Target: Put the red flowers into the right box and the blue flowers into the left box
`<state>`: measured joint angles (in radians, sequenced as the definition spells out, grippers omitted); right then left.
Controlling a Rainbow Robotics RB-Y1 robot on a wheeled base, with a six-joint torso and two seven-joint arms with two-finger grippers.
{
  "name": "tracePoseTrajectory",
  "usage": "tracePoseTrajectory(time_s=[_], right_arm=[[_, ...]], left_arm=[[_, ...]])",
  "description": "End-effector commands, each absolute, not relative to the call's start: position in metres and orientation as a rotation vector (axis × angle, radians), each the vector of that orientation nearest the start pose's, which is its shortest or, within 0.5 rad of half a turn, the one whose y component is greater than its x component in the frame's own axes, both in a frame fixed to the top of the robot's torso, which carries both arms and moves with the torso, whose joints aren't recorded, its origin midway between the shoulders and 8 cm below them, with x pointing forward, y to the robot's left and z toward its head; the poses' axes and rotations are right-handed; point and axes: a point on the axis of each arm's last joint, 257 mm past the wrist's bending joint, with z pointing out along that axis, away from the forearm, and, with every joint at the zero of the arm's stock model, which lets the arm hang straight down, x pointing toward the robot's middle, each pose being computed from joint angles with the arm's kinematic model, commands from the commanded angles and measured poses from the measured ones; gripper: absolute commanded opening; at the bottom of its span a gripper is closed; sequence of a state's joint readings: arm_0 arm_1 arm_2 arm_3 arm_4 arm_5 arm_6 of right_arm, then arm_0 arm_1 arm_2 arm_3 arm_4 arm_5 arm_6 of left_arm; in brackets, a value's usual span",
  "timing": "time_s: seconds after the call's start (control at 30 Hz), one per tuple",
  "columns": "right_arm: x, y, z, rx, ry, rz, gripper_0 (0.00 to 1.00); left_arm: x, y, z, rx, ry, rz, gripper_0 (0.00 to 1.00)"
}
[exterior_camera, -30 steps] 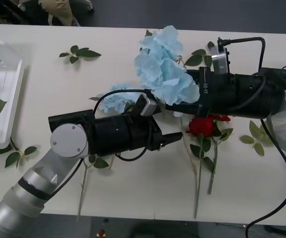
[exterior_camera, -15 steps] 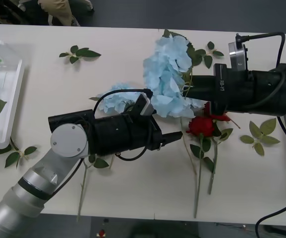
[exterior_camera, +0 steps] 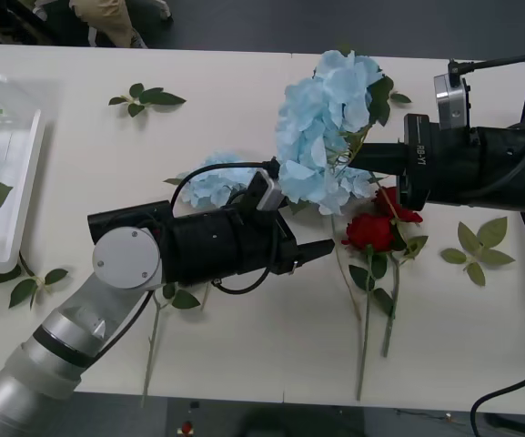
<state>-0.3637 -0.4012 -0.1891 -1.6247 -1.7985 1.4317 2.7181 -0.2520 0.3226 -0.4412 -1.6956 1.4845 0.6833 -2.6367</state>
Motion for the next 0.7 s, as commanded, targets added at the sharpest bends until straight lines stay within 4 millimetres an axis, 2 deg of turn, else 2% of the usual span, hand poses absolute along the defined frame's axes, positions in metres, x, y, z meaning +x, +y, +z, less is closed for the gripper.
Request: tracePoseTrajectory(time_s=[0.03,0.23,0.4,0.7], right_arm=[[0.418,-0.079,-0.055,-1.165,1.275,0.988,0.00],[0.409,-0.058,-0.060,-1.173,1.258,1.043,0.00],[0.405,-0.042,-0.053,-1.141,1.217,1.091,0.00],[0.411,-0.024,-0.042,-1.060,1.180,1.124,0.00]], left_arm=[[0.433,-0.068,-0.165,1.037,1.414,-0.768,1.00],[0.433,-0.077,-0.160,1.018,1.411,-0.796,1.00],[0.437,-0.089,-0.162,0.978,1.427,-0.847,1.00],[0.439,-0.090,-0.161,0.975,1.426,-0.843,1.00]])
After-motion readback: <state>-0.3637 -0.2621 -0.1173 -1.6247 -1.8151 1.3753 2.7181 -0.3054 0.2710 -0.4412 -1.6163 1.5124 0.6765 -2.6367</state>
